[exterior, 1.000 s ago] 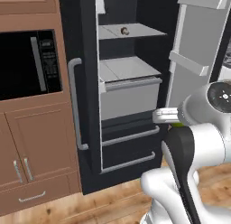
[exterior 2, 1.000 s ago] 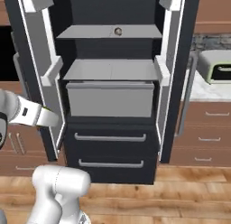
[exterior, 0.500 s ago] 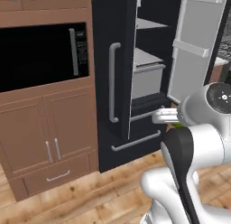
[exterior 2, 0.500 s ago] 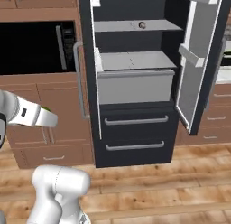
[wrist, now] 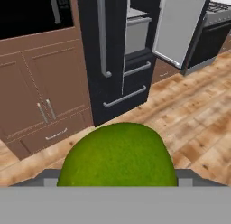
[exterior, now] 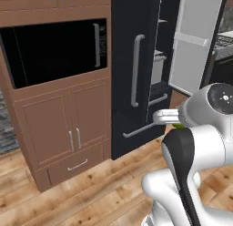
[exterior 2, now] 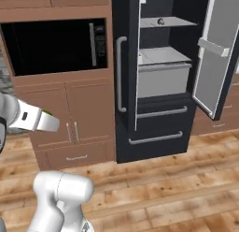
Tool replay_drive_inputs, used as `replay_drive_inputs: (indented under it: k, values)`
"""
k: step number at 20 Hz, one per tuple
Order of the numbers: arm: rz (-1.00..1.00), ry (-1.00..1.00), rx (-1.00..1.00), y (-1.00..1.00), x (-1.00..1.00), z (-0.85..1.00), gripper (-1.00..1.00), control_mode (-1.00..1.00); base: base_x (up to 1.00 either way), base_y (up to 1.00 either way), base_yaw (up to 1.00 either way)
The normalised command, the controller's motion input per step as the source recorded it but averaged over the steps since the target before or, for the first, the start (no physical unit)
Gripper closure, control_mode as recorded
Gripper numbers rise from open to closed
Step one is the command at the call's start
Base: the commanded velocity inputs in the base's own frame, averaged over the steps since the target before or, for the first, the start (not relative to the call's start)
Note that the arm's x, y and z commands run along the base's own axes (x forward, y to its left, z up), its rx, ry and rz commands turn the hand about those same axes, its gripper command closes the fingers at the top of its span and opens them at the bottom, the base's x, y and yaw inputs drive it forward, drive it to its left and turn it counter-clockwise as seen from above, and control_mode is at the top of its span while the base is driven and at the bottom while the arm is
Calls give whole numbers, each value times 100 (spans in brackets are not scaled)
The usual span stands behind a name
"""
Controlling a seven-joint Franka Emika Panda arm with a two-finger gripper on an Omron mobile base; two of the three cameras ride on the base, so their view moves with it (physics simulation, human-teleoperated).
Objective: Gather the mushroom and lime from the fridge and place them on a tray on the dining counter. Then gather the chicken drumsticks from the fridge and place them on the other tray.
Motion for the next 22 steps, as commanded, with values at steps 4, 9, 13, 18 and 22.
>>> replay_drive_inputs:
  k: [4, 9, 13, 18, 22]
  values:
    - [0, 0, 0, 0, 0, 0, 100, 100, -96, 76, -30]
    - [0, 0, 0, 0, 0, 0, 100, 100, -100, 46, -29]
    - [0, 0, 0, 0, 0, 0, 100, 100, -100, 1, -26]
    - [0, 0, 0, 0, 0, 0, 100, 100, -100, -34, -30]
    - [0, 0, 0, 0, 0, 0, 100, 100, -100, -53, -33]
